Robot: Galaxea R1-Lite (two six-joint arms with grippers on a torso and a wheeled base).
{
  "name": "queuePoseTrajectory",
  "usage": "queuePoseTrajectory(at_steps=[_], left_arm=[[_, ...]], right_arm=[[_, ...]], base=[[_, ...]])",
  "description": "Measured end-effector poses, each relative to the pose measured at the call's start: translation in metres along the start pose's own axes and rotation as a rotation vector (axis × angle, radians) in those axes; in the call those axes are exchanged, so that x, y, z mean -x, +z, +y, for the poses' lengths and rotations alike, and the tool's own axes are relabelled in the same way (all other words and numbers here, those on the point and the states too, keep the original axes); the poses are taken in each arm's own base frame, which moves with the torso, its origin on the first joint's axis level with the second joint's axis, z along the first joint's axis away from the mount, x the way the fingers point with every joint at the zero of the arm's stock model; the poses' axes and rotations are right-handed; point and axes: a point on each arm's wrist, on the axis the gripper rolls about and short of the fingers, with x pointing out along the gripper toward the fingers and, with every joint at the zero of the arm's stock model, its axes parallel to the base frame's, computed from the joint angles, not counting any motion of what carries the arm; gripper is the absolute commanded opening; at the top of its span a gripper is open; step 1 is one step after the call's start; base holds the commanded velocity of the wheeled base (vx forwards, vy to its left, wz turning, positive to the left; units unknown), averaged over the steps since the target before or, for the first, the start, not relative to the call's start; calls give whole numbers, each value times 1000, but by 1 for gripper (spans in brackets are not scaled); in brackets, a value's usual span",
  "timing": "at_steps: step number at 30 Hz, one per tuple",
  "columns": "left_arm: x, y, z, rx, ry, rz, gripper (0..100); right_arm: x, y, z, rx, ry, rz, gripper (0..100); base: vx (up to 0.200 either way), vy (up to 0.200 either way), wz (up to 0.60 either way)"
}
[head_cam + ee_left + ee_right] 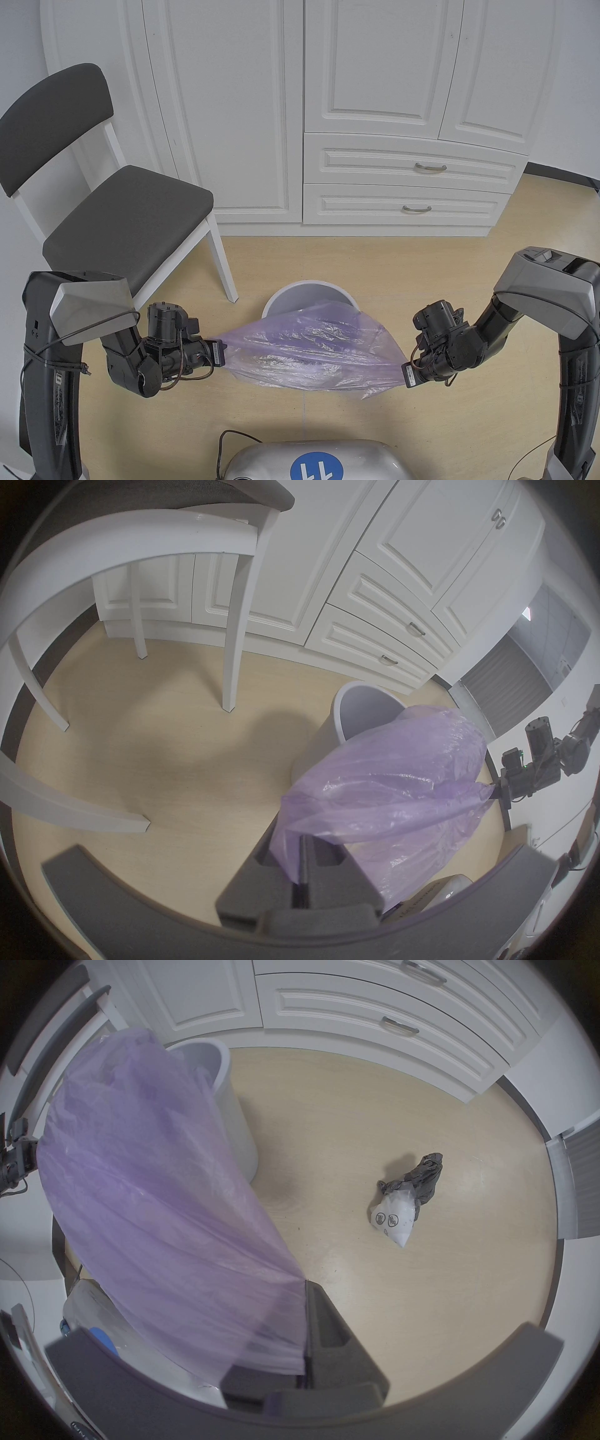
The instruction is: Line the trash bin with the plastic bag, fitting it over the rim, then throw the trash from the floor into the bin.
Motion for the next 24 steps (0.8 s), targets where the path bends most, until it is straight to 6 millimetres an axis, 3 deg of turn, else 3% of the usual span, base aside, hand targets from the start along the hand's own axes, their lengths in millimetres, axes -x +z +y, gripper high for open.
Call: queuePoseTrajectory(at_steps=[14,15,24], left_arm=[[-17,-3,7,-16,-17,-103,0],[-18,-3,8,-17,-17,-116,0],[-24,-4,10,-29,-23,-184,0]], right_arm=[[-28,4,11,-78,23,-132,0],[-29,4,11,-80,27,-145,100],[-26,-12,9,-16,59,-182,100]], base=[[0,0,0],[0,0,0],[0,0,0]])
